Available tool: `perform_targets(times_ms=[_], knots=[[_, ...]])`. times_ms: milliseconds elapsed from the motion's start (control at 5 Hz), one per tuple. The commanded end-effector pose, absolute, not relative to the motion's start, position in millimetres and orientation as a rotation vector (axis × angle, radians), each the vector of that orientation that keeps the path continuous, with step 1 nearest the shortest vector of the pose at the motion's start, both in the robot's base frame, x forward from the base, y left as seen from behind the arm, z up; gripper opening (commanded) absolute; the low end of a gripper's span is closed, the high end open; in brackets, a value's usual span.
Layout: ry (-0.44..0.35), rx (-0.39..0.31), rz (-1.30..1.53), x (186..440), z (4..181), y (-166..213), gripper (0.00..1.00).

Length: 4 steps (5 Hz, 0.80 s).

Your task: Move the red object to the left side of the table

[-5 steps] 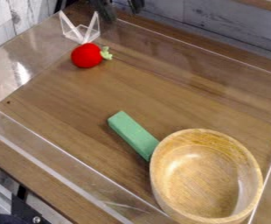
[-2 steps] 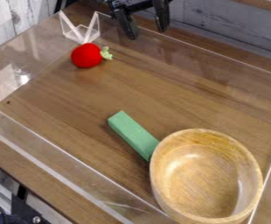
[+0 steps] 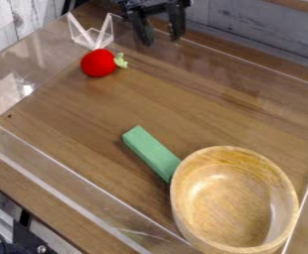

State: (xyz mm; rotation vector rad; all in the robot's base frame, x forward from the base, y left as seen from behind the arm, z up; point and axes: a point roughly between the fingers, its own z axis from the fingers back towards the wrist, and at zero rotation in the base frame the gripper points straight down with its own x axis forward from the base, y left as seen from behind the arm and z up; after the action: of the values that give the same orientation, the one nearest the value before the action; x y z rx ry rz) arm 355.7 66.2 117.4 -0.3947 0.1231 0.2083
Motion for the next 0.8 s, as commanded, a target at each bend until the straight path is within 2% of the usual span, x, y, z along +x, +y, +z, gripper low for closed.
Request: perform_targets(times_ms=[0,200,400,600], knots=[[0.056,-0.35,0.148,356.1,144.6,82.9,0.0],[0.078,-0.338,0.175,356.1,137.7,111.5,0.0],[0.096,-0.342,0.184,361.5,131.7,124.4,0.0],[0.109,-0.364,0.157,368.1,126.5,127.8,1.0]])
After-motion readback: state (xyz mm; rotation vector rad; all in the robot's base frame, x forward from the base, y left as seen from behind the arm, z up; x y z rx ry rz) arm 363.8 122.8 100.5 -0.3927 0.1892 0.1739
